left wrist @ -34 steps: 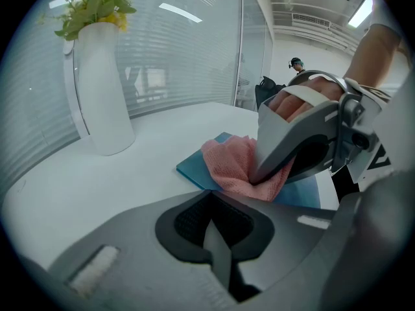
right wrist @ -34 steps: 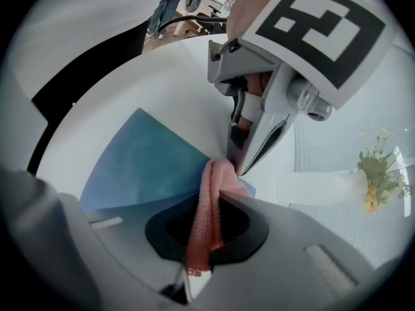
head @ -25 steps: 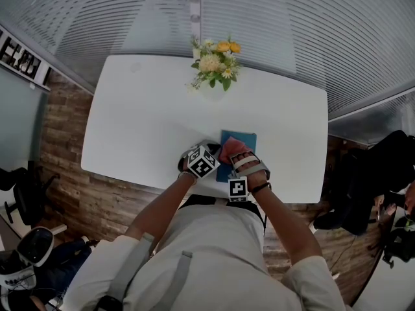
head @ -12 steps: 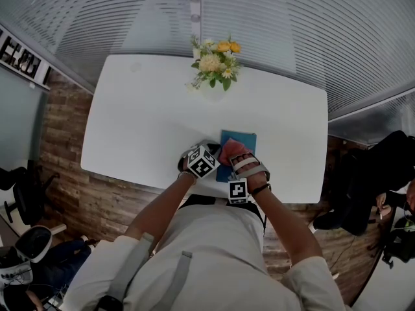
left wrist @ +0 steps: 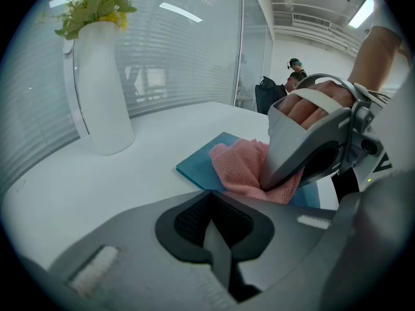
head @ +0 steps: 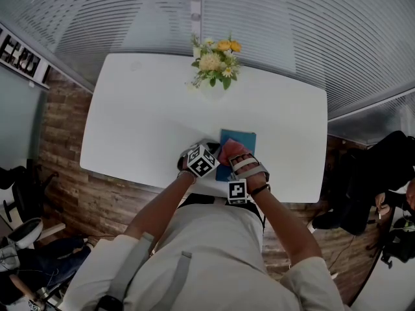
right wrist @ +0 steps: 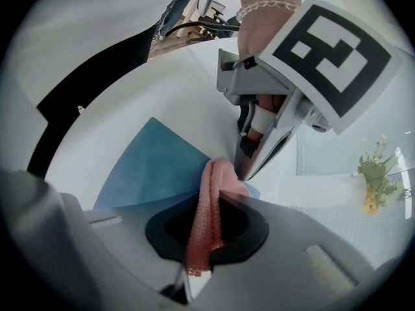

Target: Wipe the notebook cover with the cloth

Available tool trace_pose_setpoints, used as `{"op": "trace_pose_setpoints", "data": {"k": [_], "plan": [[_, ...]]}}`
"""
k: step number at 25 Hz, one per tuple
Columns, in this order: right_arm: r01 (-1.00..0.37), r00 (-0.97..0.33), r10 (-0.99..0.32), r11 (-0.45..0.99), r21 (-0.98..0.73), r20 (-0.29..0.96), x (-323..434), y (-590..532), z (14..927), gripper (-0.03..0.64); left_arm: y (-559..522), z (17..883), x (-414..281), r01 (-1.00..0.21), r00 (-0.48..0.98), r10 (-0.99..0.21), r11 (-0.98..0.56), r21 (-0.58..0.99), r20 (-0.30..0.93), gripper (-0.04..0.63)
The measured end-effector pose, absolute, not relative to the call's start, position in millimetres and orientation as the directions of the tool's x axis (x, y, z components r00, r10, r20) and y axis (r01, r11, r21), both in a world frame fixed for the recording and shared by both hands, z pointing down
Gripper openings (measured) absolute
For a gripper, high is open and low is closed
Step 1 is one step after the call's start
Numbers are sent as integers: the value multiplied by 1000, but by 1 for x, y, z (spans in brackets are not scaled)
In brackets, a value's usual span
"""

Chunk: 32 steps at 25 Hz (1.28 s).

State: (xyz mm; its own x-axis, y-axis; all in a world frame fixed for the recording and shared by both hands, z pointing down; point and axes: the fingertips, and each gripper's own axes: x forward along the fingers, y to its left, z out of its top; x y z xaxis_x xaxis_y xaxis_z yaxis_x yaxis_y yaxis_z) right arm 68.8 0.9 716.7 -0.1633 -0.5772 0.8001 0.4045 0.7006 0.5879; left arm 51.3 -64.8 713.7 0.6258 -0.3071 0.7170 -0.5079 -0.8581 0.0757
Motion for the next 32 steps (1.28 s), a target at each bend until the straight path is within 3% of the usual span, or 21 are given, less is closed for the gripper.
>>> {"op": "trace_pose_setpoints", "data": {"k": [3, 7, 32], "plan": [[356, -171, -541, 745, 564, 823, 64, 8, 710, 6, -65, 714, 51, -509, 626, -308, -858, 76, 716, 0], [406, -159, -583, 697, 591, 797, 69, 3, 715, 6, -66, 712, 51, -509, 625, -309, -858, 73, 717, 0], [401, -159, -578, 703, 587, 801, 67, 19, 717, 6, -65, 713, 50, -509, 623, -314, -858, 67, 716, 0]]}}
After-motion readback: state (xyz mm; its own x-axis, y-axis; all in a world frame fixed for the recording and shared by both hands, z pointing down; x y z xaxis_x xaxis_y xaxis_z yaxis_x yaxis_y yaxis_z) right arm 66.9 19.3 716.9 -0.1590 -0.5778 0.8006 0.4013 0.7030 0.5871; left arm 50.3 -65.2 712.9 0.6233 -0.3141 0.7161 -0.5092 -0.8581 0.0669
